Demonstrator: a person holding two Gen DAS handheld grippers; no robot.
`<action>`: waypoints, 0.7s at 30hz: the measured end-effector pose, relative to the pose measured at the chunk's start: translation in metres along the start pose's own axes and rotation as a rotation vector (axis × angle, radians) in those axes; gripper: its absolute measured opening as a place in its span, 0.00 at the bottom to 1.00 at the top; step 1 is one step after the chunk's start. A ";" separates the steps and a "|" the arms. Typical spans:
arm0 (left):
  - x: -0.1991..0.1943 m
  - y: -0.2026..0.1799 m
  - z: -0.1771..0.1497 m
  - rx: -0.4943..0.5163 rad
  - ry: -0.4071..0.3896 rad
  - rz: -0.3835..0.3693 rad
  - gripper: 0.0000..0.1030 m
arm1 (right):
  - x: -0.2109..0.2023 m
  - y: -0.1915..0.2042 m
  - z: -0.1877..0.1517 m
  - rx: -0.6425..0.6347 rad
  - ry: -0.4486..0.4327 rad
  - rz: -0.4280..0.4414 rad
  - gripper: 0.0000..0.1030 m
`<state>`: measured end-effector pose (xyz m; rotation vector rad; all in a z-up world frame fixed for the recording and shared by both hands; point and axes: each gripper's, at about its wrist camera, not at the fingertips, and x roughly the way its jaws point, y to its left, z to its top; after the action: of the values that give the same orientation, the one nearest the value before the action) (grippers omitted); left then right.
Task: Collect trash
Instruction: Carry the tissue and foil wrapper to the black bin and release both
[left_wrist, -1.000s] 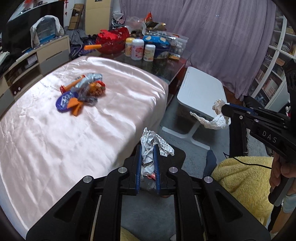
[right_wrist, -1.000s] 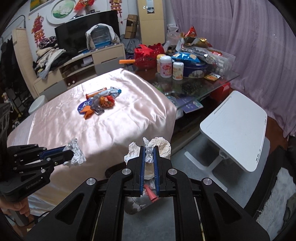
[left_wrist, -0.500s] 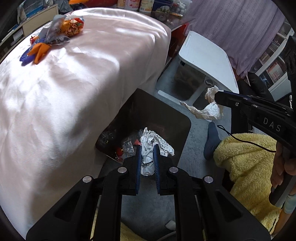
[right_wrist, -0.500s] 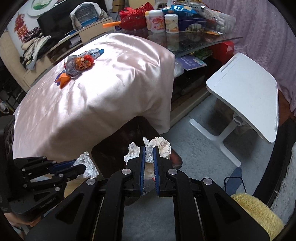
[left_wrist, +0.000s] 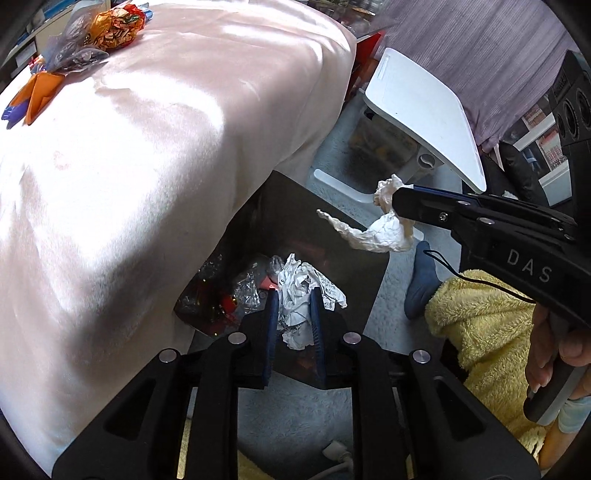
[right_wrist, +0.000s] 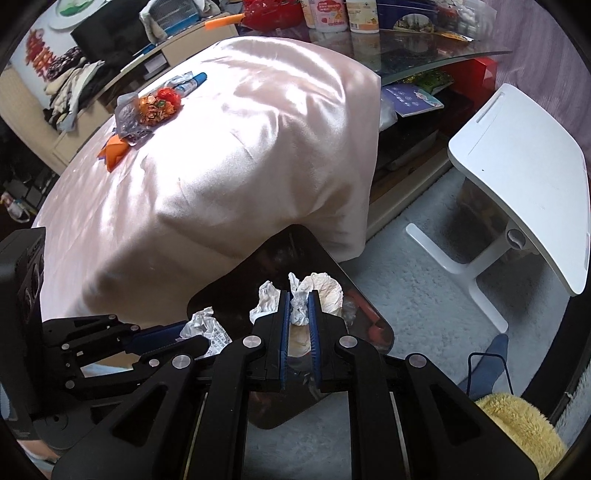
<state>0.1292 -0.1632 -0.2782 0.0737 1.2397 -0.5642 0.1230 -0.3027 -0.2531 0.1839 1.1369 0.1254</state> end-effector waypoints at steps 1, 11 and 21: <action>-0.001 0.000 0.001 0.001 0.000 0.002 0.18 | 0.001 0.000 0.001 0.001 0.004 0.004 0.13; -0.032 0.005 -0.002 -0.012 -0.053 0.028 0.58 | -0.011 0.008 0.008 0.006 -0.014 -0.002 0.53; -0.099 0.021 -0.024 -0.043 -0.169 0.127 0.92 | -0.056 0.016 0.008 0.026 -0.144 -0.033 0.94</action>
<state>0.0967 -0.1006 -0.2014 0.0667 1.0735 -0.4245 0.1071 -0.2982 -0.1971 0.1947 0.9977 0.0670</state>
